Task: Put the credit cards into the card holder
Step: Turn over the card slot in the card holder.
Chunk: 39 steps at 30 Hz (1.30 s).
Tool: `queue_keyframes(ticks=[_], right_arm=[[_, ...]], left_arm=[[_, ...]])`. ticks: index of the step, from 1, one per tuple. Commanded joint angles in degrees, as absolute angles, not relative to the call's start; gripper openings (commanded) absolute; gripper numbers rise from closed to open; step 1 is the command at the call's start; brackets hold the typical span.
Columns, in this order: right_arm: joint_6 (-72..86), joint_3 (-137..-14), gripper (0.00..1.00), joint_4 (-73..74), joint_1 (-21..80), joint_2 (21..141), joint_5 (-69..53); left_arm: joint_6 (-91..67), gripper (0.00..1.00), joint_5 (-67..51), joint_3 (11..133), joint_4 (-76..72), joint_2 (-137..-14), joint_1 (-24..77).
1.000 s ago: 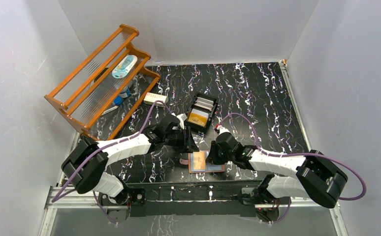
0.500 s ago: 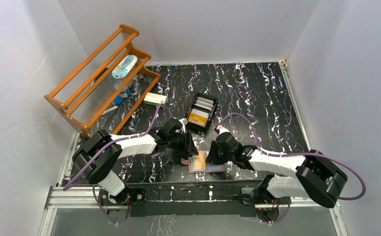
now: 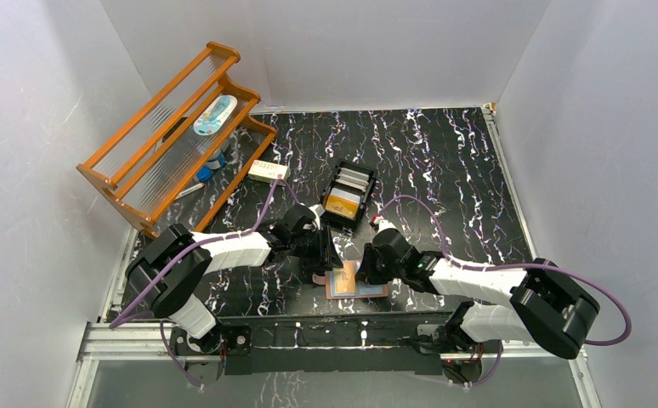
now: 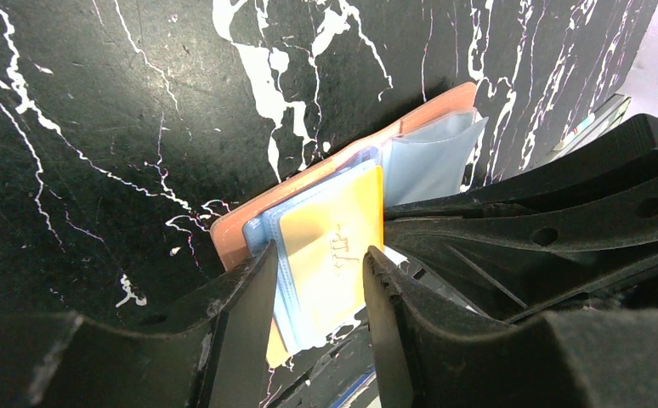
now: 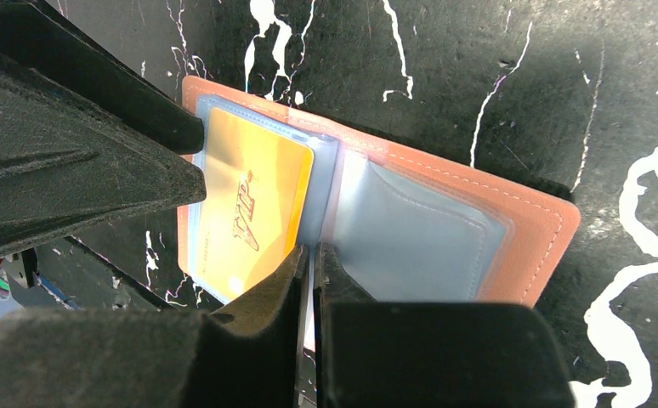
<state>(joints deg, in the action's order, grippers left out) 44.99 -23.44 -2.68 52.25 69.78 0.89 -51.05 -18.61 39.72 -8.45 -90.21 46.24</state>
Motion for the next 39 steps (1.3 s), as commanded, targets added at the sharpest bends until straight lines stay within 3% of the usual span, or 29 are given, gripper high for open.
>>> queue_keyframes(ticks=[1, 39], right_arm=[[44.6, -23.7, 0.14, -2.7, 52.5, 70.6, 0.6], [44.2, -24.9, 0.15, -2.6, 52.4, 71.2, 1.0]], left_arm=[[-50.7, 0.41, -17.0, 39.1, -5.5, -88.9, 46.4], [-58.8, 0.41, -25.2, 36.7, -18.5, -83.5, 47.4]])
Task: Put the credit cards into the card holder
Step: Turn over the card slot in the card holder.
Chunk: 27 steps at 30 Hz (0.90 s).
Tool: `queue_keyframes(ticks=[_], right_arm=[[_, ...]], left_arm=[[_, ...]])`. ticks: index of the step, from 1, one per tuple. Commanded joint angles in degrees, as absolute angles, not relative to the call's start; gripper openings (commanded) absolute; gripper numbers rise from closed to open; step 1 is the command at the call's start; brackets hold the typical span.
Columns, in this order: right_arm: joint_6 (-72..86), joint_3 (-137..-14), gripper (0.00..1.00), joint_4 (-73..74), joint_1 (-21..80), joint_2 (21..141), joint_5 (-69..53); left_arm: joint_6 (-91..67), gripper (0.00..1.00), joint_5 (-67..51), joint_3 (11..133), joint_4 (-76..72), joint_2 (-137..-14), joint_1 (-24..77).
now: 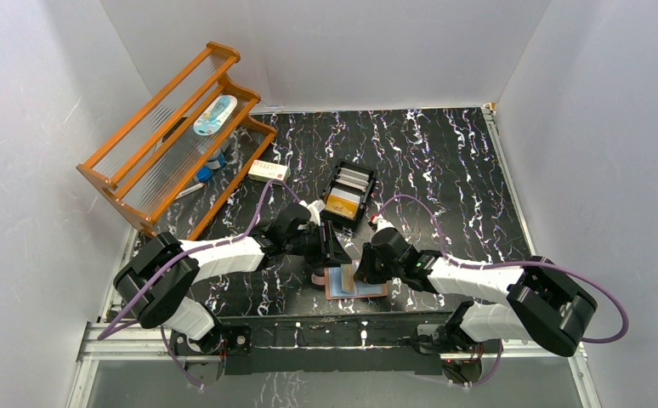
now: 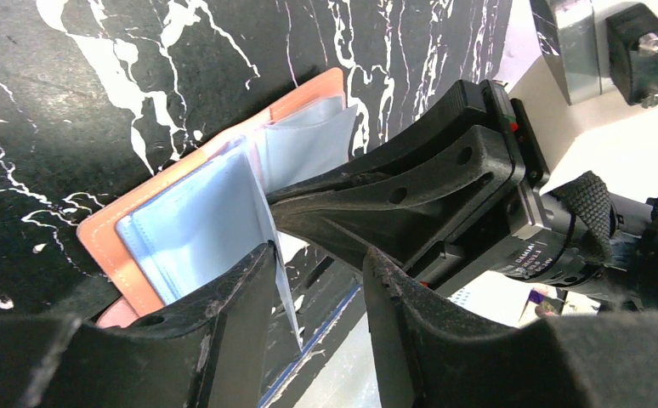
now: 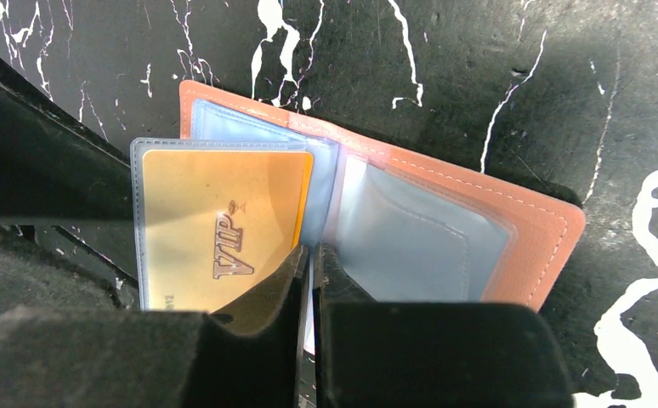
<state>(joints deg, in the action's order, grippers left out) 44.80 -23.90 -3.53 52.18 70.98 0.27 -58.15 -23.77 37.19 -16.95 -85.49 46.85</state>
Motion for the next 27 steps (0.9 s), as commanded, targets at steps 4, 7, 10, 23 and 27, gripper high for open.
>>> queue_keyframes(ticks=[4, 7, 10, 23, 27], right_arm=[[44.1, -25.1, 0.17, -1.7, 52.4, 70.4, 1.3], [44.0, -25.4, 0.20, -1.4, 52.5, 70.1, 1.4], [44.1, -25.9, 0.22, -0.9, 52.5, 69.6, 1.6], [41.4, -29.0, 0.26, 9.0, 52.4, 62.4, 8.9], [41.4, -27.7, 0.24, 9.5, 52.4, 61.3, 9.3]], left_arm=[[-58.6, 0.36, -25.2, 36.4, -18.7, -84.3, 47.4], [-58.5, 0.32, -25.5, 36.3, -19.2, -85.0, 47.4], [-58.4, 0.31, -26.1, 36.9, -19.3, -85.4, 47.5], [-57.2, 0.32, -27.1, 39.2, -19.3, -87.5, 47.9], [-57.1, 0.36, -28.2, 40.7, -19.8, -89.1, 48.6]])
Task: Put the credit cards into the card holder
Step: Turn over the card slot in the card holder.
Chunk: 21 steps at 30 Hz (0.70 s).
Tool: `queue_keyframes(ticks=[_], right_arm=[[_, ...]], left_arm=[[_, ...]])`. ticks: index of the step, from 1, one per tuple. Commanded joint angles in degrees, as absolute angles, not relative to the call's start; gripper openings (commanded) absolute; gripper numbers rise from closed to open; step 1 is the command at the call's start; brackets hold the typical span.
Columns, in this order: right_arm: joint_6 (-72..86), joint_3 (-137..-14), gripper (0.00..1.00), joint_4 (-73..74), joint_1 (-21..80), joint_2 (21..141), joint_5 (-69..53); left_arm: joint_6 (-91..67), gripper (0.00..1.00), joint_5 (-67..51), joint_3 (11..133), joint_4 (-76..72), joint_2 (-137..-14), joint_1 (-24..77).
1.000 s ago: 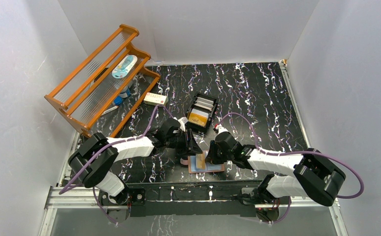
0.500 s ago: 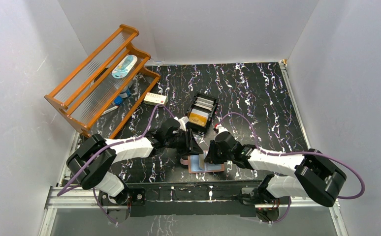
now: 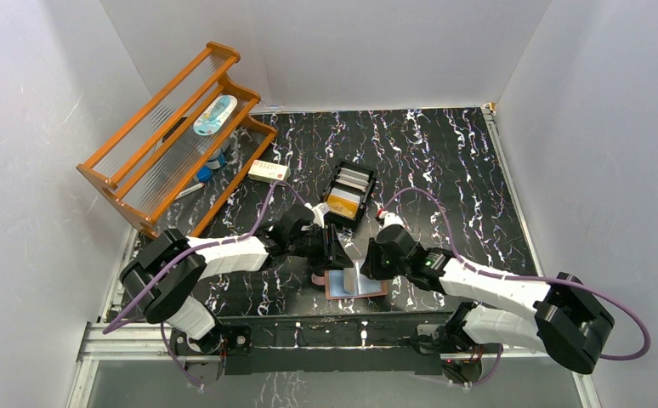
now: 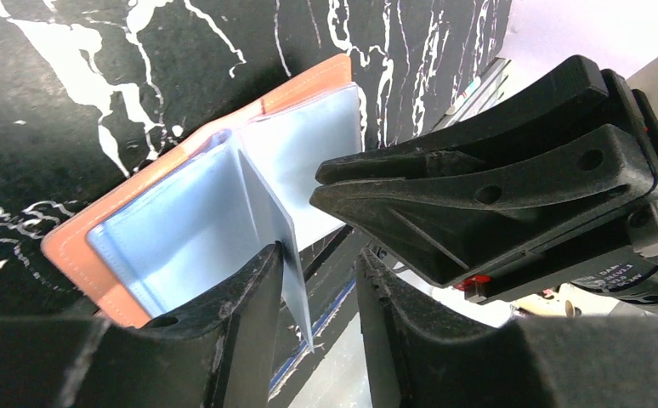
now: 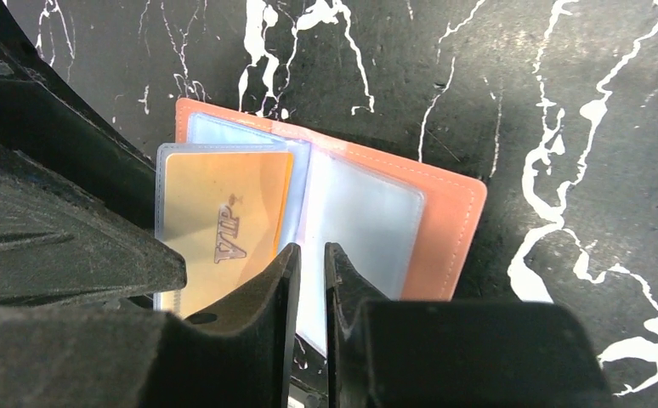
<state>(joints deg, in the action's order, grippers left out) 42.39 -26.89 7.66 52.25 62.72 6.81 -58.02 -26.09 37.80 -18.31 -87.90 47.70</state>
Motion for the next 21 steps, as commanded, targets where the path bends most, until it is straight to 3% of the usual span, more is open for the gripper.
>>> queue_keyframes(ticks=[1, 15, 21], right_arm=[[41.5, -27.5, 0.24, 9.7, 52.3, 61.1, 9.5], [39.2, -29.1, 0.28, 22.5, 48.4, 49.0, 17.3], [38.4, -33.2, 0.31, 25.1, 48.3, 45.6, 17.9]], left_arm=[[-56.9, 0.36, -28.4, 41.3, -19.7, -89.4, 48.8], [-55.3, 0.38, -28.7, 46.0, -18.0, -94.3, 50.7], [-52.4, 0.37, -23.2, 46.8, -10.2, -91.9, 50.7]])
